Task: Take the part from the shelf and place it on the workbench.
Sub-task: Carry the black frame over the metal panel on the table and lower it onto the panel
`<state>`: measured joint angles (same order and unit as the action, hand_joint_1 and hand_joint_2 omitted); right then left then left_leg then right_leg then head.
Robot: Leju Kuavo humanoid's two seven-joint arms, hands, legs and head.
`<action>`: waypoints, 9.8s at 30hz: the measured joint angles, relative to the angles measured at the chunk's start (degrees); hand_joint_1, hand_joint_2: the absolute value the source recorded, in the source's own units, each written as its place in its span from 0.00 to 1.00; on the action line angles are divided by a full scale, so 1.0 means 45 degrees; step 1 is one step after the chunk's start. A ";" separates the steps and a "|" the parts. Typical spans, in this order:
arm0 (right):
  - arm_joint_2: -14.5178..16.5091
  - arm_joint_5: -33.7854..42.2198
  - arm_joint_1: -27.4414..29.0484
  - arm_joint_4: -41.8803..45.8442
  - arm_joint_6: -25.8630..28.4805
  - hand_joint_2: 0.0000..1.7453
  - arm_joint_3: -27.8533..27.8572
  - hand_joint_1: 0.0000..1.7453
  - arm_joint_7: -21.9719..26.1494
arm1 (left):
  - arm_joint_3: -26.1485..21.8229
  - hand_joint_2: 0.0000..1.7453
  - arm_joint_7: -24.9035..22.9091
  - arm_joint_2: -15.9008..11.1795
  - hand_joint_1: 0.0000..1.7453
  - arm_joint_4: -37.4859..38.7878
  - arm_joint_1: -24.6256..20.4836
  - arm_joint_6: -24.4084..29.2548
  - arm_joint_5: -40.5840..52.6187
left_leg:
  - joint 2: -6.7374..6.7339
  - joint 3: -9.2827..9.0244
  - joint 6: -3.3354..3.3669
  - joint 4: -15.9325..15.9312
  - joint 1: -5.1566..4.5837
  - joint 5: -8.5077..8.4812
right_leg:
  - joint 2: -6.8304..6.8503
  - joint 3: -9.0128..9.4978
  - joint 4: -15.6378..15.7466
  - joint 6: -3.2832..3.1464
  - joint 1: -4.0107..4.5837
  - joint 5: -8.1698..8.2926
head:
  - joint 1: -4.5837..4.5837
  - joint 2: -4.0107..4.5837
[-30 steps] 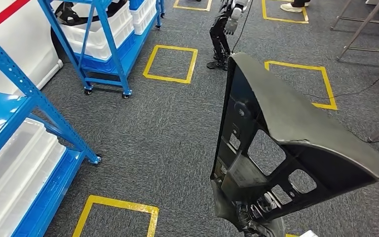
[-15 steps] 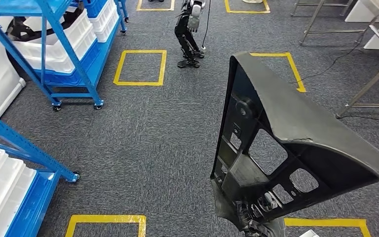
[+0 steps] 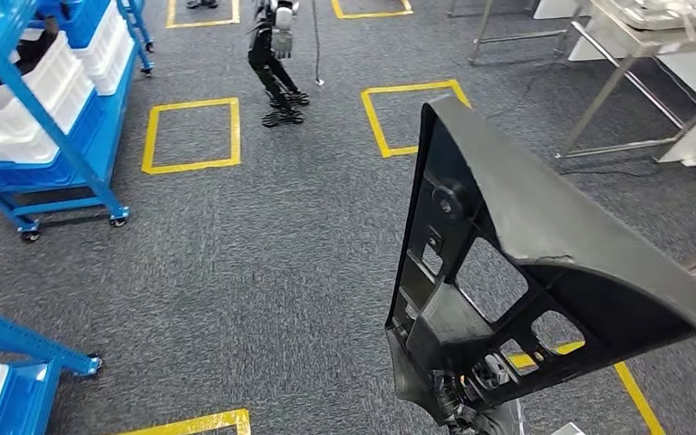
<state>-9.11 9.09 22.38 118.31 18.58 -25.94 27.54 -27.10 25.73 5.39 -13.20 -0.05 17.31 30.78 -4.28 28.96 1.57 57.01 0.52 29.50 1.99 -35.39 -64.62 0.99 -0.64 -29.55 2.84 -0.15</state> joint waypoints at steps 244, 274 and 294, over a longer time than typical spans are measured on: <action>-0.0606 -0.6266 -0.0864 -0.1018 0.1658 1.00 -0.1180 1.00 -0.4919 | -0.1575 0.00 -0.0079 -0.0777 0.00 -0.1146 -0.0585 -0.2350 -0.0129 | 0.1545 0.1005 0.0275 0.0613 0.0101 -0.0492 | -0.0472 0.0194 -0.1428 0.0190 0.0061 -0.1412 | -0.0038 0.0000; -0.0457 -1.1959 -0.1991 -0.0353 0.0077 1.00 0.1607 1.00 -0.7145 | -0.2216 0.00 -0.0047 -0.0627 0.00 -0.1156 -0.0379 -0.3336 0.1419 | 0.1147 -0.0523 0.0313 -0.0030 0.0062 0.0437 | -0.0417 -0.1009 -0.1624 0.0247 -0.0032 -0.1845 | -0.0027 0.0000; -0.0543 -1.4682 -0.3551 -0.1830 -0.1067 1.00 0.2200 1.00 -0.7128 | -0.2289 0.00 -0.0287 -0.0550 0.00 -0.1129 -0.0594 -0.3467 0.1877 | 0.1131 0.2640 -0.0039 0.1158 -0.0130 -0.0808 | -0.0620 0.2960 0.1711 -0.0526 0.0152 -0.1207 | -0.0032 0.0000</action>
<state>-11.56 -56.98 6.39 110.08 13.78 -16.04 -4.53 -37.40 24.44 2.91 -18.28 -2.72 1.71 39.23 0.81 40.84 1.39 62.22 -0.07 25.86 -0.80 -22.07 -56.92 -1.37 0.04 -34.98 2.70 -0.15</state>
